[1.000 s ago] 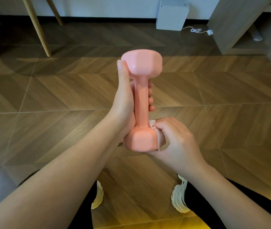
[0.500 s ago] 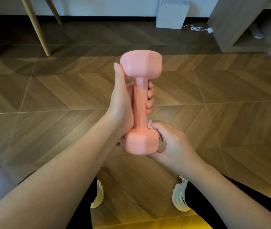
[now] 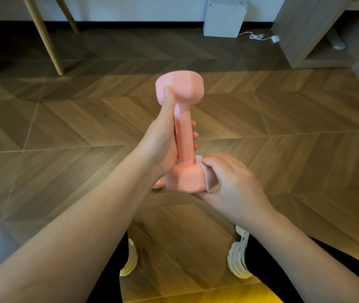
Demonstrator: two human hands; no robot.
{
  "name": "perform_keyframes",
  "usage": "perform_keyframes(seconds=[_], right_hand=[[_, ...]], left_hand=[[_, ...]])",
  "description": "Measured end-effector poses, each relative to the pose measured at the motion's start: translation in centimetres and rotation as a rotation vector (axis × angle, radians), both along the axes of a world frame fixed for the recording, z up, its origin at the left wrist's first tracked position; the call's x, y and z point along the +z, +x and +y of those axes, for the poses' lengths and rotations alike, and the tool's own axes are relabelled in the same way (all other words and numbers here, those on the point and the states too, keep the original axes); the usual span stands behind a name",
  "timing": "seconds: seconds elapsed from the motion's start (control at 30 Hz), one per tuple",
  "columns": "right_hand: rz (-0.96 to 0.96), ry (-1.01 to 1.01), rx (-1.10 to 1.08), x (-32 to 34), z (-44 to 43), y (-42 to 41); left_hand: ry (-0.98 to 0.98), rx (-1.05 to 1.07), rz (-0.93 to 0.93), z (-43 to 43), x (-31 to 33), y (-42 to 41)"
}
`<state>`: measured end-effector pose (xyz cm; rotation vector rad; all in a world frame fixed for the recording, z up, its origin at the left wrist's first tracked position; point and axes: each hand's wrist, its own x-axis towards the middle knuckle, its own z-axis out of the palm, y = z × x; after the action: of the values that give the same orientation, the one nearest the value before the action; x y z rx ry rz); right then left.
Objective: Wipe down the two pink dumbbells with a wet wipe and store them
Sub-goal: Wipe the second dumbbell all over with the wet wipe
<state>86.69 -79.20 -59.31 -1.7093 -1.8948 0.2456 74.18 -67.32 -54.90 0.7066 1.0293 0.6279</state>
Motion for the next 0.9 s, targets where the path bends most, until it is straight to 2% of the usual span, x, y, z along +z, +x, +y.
perform_keyframes(seconds=[0.07,0.13,0.27,0.33,0.47,0.5,0.57,0.63,0.77,0.9], right_hand=[[0.065,-0.167,0.039,0.0,0.4,0.0],[0.112,-0.232,0.073,-0.2,0.7,0.1],[0.080,0.013,-0.030,-0.1,0.4,0.0],[0.097,0.048,-0.024,0.0,0.3,0.0],[0.203,-0.237,0.073,-0.2,0.5,0.2],[0.182,-0.243,0.069,-0.2,0.4,0.2],[0.098,-0.144,0.008,-0.2,0.2,0.3],[0.092,-0.049,-0.037,0.0,-0.1,0.2],[0.221,-0.129,0.028,0.0,-0.1,0.3],[0.147,-0.025,0.028,0.5,0.1,1.0]], left_hand=[[0.000,0.025,-0.010,-0.3,-0.1,0.2],[0.009,0.024,-0.046,-0.6,-0.1,0.4],[0.024,0.030,-0.158,-0.3,0.1,0.4],[0.028,0.034,-0.186,0.0,0.1,0.4],[-0.009,-0.027,-0.171,-0.3,-0.5,0.5],[-0.013,-0.043,-0.173,-0.3,-0.5,0.5],[-0.016,-0.061,-0.201,-0.3,-0.6,0.5],[-0.018,-0.060,-0.251,0.0,-0.6,0.4],[-0.063,-0.051,-0.339,0.0,-0.6,0.1],[-0.059,-0.056,-0.385,0.1,-0.1,0.1]])
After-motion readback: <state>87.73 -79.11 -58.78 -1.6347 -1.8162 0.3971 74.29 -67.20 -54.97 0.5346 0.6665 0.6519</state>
